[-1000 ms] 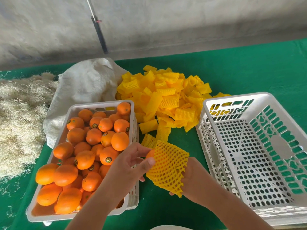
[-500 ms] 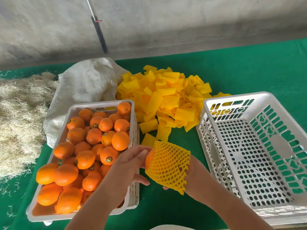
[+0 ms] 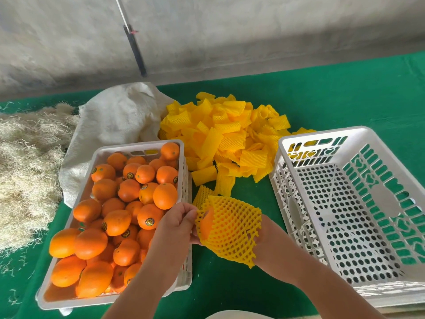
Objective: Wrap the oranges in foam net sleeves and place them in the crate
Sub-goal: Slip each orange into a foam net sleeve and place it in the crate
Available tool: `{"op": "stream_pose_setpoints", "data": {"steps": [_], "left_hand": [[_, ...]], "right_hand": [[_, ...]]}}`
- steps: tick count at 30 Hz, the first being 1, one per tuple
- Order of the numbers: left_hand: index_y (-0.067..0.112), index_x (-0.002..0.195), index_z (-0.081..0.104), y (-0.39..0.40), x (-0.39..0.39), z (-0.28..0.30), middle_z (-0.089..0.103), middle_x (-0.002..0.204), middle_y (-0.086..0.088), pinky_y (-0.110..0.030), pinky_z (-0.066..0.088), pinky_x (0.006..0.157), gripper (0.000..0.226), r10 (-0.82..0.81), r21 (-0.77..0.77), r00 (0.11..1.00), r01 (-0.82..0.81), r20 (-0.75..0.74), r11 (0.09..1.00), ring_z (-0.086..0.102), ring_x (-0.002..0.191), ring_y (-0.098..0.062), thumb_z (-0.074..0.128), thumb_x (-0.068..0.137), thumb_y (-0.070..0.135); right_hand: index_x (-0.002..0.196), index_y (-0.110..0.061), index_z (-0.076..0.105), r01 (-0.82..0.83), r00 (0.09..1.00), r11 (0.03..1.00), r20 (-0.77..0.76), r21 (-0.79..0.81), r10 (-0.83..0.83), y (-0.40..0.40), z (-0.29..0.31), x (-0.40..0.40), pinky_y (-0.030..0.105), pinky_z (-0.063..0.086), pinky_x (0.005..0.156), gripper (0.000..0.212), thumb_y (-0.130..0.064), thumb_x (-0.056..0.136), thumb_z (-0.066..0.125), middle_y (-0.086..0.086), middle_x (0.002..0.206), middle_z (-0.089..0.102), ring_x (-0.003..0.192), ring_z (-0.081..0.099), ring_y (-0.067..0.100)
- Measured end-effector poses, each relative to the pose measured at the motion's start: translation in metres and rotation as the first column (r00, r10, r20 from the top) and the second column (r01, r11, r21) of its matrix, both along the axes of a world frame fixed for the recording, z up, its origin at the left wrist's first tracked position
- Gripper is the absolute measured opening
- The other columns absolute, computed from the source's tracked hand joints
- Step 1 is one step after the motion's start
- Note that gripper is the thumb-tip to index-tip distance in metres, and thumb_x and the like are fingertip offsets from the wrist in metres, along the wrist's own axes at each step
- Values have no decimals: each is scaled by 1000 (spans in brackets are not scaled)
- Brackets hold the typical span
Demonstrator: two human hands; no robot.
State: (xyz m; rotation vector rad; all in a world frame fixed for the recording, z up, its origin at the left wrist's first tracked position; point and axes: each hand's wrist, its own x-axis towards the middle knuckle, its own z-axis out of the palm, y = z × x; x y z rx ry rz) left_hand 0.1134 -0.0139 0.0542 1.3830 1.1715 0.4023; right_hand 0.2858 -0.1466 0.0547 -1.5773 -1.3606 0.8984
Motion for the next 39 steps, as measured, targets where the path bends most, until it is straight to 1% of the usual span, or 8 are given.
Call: {"op": "stream_pose_setpoints", "data": {"steps": [5,8,9,11,17,25,29,39], "left_hand": [[23,100,69,-4,-6,6,70,74,-5,-58,64,79,24,-34,109,999,35,-14,993,73,65,-21,50,112,17],[38,103,69,-14,-11,23,72,88,3,-42,65,66,13,-106,289,994,105,-11,952,73,69,-17,57,104,42],[39,103,68,-19,-11,31,72,93,8,-32,62,61,20,-150,321,988,155,-40,934,73,71,-16,59,96,55],[38,99,69,-28,-8,36,71,98,11,-22,58,58,32,-214,332,974,225,-71,916,72,75,-16,62,85,66],[35,96,63,-38,-3,33,64,93,7,-28,57,54,35,-266,342,963,264,-43,902,62,63,-26,62,83,67],[30,96,59,-30,-13,34,50,72,-9,-42,38,55,28,-270,285,962,248,37,926,42,56,-19,51,100,57],[26,92,55,-33,-11,36,39,66,-1,-37,28,51,30,-258,259,960,224,105,940,34,56,-19,53,97,56],[20,94,58,-23,-19,34,52,80,-12,-22,48,64,23,-327,210,925,286,192,935,52,71,-13,55,107,39]], "right_hand": [[89,8,62,70,996,994,-41,-82,-74,-12,-5,10,-1,36,67,30,-18,98,51,-9,76,58,69,49,-17],[130,11,54,111,991,984,86,-137,-100,-19,-18,22,1,43,58,37,-8,98,50,-9,85,50,66,53,-28],[129,10,52,72,992,989,115,-126,-57,-20,-15,22,6,42,50,43,-13,93,49,-18,76,44,56,56,-16],[65,-34,44,46,991,997,129,-61,-38,-17,-8,17,12,29,46,27,-18,87,50,-19,49,34,41,40,5],[58,-25,32,89,996,995,8,-50,-89,-11,0,6,14,20,47,37,-14,85,55,-12,46,34,45,29,6],[63,-25,43,56,991,996,-120,-72,-65,-14,3,12,13,35,54,24,-23,80,60,-11,54,44,53,42,2],[87,-35,69,5,981,994,-192,-105,-25,-17,8,15,19,55,82,7,-30,86,73,-17,86,76,83,73,2],[120,-19,73,117,964,989,-230,-92,-136,-20,4,12,27,61,90,26,-5,98,69,-2,113,80,103,77,20]]}}
